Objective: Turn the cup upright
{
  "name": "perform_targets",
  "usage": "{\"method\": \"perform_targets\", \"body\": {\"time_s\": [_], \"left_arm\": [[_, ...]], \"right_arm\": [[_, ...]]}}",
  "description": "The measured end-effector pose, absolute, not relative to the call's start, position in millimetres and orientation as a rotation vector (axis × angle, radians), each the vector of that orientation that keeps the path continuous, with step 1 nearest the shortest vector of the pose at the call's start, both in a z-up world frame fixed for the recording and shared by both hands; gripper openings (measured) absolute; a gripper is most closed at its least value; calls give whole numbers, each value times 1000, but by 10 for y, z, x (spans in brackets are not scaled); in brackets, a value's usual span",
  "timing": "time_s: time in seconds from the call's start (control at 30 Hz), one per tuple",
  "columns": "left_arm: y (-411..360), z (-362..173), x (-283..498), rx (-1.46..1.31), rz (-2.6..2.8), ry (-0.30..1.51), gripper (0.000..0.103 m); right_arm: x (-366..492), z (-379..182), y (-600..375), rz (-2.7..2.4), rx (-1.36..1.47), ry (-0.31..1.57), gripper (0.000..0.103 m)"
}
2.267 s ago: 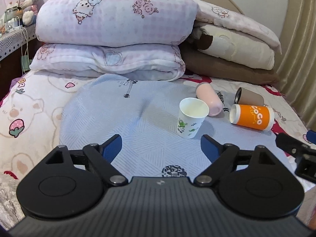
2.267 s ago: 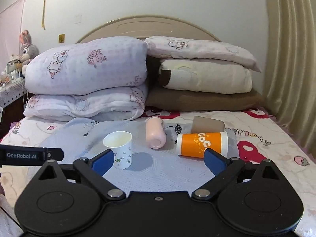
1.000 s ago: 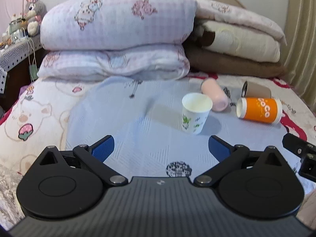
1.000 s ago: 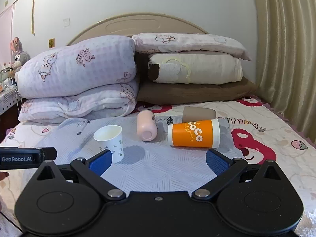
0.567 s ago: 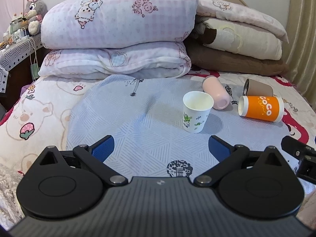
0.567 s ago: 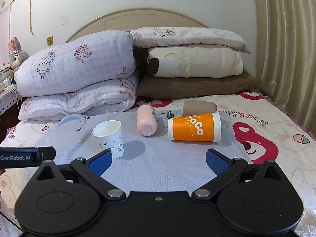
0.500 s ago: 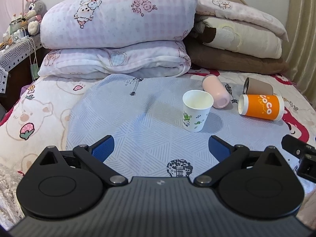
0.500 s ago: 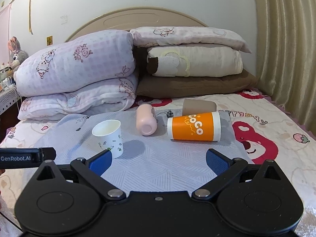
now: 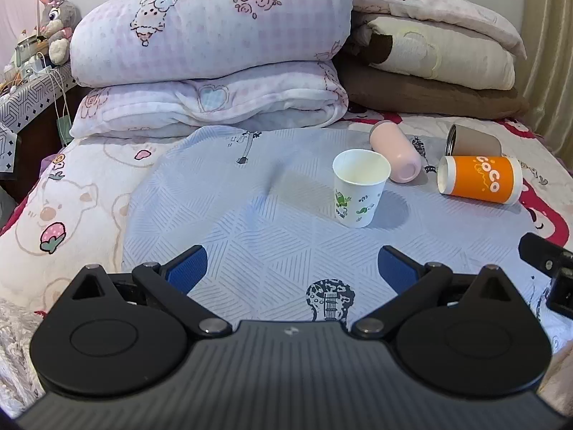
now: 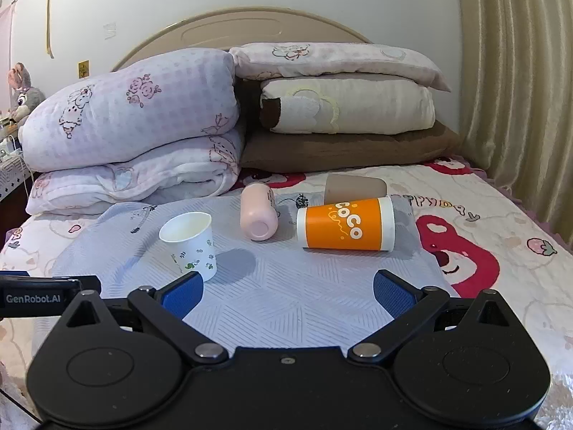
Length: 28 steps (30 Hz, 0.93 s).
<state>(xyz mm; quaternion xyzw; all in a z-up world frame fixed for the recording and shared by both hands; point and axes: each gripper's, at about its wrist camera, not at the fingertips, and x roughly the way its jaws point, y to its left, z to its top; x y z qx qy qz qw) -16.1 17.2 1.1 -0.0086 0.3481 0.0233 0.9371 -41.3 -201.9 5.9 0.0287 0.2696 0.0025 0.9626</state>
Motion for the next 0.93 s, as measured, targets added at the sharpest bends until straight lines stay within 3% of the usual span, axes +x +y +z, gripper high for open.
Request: {"method": "perform_targets", "body": {"time_s": [0.93], "left_arm": [[217, 1, -118, -26, 58, 735, 103]], "right_arm": [[-394, 30, -2065, 5, 59, 554, 103]]}}
